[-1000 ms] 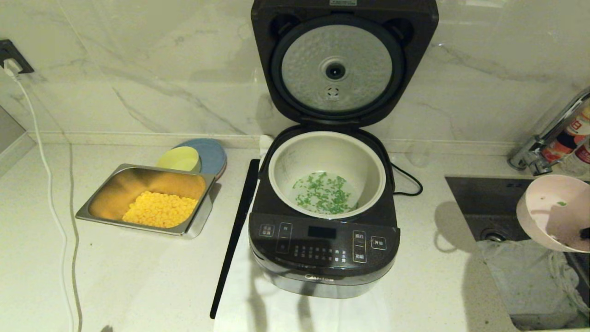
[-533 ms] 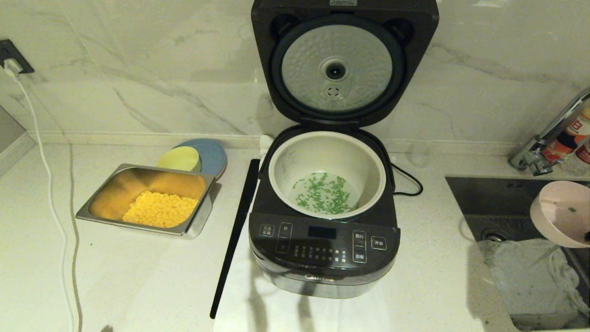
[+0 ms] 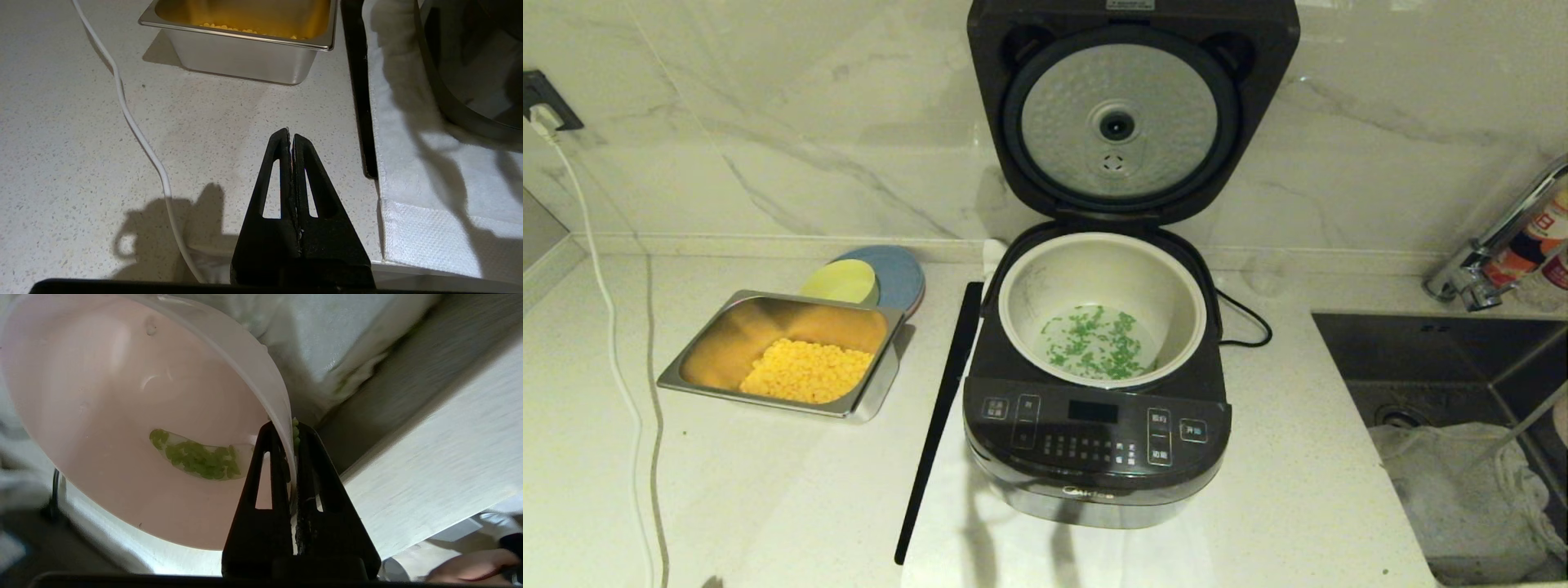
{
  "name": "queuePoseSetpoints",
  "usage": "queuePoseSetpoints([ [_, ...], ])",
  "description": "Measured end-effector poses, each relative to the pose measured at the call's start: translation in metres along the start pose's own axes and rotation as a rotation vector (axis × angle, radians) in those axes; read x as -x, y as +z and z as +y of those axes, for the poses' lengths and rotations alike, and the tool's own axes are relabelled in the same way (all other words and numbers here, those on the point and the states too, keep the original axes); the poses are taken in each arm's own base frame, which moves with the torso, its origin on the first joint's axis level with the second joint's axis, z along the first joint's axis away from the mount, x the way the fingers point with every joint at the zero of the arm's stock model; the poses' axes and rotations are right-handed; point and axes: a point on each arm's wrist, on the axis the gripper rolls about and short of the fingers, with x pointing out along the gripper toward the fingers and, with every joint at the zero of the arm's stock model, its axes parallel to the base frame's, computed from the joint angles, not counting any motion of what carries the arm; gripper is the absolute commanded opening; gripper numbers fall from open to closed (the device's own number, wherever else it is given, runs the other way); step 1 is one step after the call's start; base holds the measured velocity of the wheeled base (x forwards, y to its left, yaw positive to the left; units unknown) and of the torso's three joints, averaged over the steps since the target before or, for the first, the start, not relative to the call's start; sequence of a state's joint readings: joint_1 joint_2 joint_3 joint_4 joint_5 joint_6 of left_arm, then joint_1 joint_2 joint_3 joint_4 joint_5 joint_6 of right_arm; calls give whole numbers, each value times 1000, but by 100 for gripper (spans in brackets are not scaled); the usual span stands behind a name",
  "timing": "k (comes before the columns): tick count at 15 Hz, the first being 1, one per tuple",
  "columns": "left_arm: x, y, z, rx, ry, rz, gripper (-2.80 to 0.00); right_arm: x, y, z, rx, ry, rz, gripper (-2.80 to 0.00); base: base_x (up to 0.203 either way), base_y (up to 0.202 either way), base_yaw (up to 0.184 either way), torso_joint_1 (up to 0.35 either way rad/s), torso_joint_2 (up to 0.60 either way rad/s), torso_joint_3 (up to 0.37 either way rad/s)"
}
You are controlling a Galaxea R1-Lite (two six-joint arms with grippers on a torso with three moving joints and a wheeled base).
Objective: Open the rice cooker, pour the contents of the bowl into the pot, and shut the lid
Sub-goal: Fill a bowl with water from the tap
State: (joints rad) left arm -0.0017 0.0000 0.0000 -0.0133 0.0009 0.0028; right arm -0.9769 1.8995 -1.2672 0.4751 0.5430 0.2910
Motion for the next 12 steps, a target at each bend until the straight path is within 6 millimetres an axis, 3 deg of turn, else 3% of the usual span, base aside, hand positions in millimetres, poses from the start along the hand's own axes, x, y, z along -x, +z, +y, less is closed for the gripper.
queuePoseSetpoints([
  [4,0,0,0,0,0,0,-280,-15,24,-33,-68,-21,-2,-280,0,0,0,0,0,0],
  [12,0,0,0,-1,0,0,-280,-39,47,-44,-94,-17,5,-280,0,0,0,0,0,0],
])
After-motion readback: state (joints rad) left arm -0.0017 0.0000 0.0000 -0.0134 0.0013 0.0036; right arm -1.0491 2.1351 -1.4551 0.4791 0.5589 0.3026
